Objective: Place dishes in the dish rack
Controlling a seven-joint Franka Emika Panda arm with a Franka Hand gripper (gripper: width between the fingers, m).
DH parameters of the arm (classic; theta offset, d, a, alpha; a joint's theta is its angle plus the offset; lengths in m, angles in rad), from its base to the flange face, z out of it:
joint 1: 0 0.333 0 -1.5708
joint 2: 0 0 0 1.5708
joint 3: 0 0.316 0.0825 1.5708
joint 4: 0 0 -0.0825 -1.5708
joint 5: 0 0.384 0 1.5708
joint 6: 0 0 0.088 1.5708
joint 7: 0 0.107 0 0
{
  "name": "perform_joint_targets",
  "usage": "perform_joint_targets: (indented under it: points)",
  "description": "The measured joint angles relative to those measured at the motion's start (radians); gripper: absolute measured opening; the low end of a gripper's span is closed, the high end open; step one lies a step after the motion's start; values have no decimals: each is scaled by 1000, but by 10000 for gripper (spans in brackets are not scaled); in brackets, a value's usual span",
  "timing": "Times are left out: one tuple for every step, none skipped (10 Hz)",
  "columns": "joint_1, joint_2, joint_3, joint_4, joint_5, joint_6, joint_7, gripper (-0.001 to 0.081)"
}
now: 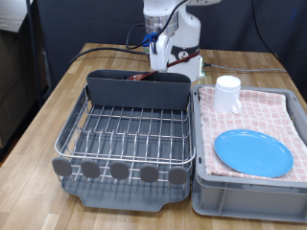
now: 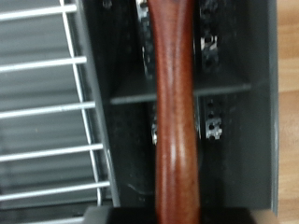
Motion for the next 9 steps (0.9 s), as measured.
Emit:
perform_joint_targets:
  points:
    - [-6,0,8,0,-17,0,16,95]
    - [-12,0,12,1,-26,-1,25,203]
    - [-15,0,13,1,-33,-1,30,203]
    - [-16,0,15,2,-38,-2,36,399]
    - [-24,0,28,6,-69,-11,60,399]
    - [-39,0,60,16,-124,-37,104,584]
    - [-52,-2,102,32,-182,-78,156,584]
    - [-59,-6,145,49,-235,-117,207,759]
    - [-64,-13,189,67,-289,-162,252,759]
